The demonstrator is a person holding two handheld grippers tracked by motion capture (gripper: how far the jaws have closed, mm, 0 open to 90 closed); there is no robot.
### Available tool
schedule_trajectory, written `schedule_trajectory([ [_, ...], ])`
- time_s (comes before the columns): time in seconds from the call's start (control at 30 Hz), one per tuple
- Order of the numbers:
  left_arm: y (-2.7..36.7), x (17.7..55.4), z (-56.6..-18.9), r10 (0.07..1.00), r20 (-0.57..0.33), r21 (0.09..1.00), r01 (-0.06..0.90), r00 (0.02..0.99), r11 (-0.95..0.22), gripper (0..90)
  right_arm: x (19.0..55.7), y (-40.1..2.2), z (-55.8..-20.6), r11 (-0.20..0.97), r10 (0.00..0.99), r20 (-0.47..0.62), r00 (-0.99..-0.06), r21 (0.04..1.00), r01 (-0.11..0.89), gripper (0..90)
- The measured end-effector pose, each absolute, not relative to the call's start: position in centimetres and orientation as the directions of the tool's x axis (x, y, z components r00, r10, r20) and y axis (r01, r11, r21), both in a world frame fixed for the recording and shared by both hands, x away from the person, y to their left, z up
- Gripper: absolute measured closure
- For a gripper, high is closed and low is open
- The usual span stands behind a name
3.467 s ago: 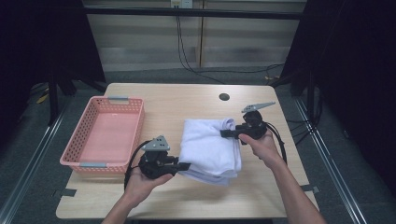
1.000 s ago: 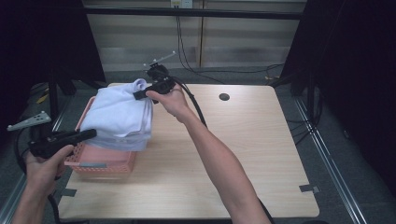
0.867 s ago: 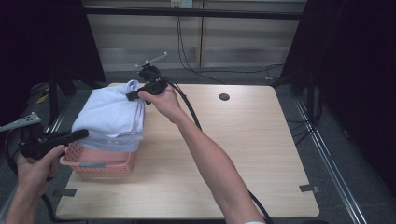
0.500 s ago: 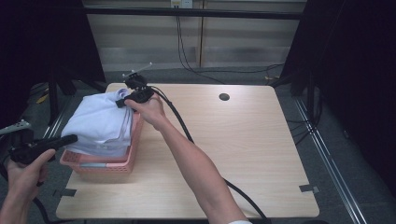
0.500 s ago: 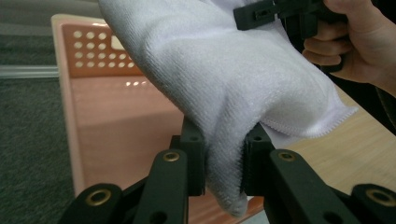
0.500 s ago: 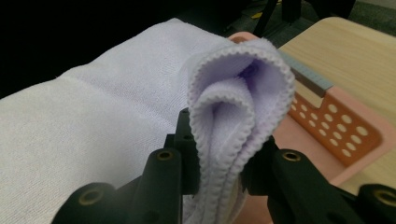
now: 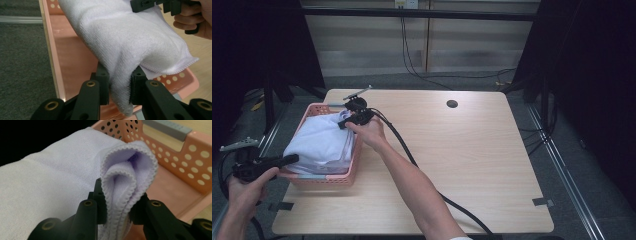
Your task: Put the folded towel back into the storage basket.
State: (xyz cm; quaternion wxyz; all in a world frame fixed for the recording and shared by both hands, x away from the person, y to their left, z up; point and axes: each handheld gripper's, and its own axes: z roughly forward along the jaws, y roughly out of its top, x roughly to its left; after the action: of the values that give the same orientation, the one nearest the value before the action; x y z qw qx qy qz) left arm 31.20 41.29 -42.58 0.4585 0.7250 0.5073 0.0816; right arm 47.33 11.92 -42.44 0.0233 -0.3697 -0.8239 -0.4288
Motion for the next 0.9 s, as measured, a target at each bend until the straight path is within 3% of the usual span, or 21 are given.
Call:
schedule_trajectory([
  [0.13,41.2,31.3,-43.9,0.825,-0.342,0.714,0.695,0.450,-0.082,72.6,47.5,12.3,-43.5,0.371,0.590,0.360,-0.723,0.674,0.638,71.3],
  [0.2,40.9,31.1,-44.1,0.832,-0.330,0.717,0.692,0.445,-0.086,64.9,47.6,12.5,-44.0,0.384,0.591,0.343,-0.730,0.676,0.629,67.3],
  [0.3,40.6,30.9,-44.0,0.835,-0.308,0.713,0.692,0.456,-0.114,43.9,47.9,12.4,-44.6,0.375,0.619,0.338,-0.709,0.666,0.645,51.3],
  [0.47,40.5,30.5,-43.2,0.846,-0.286,0.745,0.659,0.450,-0.099,31.1,48.1,11.9,-44.3,0.368,0.603,0.342,-0.721,0.683,0.631,39.9],
  [0.63,40.0,30.1,-42.0,0.856,-0.274,0.764,0.640,0.439,-0.085,30.8,47.6,10.5,-42.8,0.353,0.564,0.336,-0.754,0.727,0.588,37.9],
  [0.9,35.5,29.1,-40.5,0.852,-0.235,0.797,0.595,0.468,-0.107,37.1,45.9,4.9,-41.0,0.340,0.521,0.311,-0.795,0.778,0.528,37.9],
])
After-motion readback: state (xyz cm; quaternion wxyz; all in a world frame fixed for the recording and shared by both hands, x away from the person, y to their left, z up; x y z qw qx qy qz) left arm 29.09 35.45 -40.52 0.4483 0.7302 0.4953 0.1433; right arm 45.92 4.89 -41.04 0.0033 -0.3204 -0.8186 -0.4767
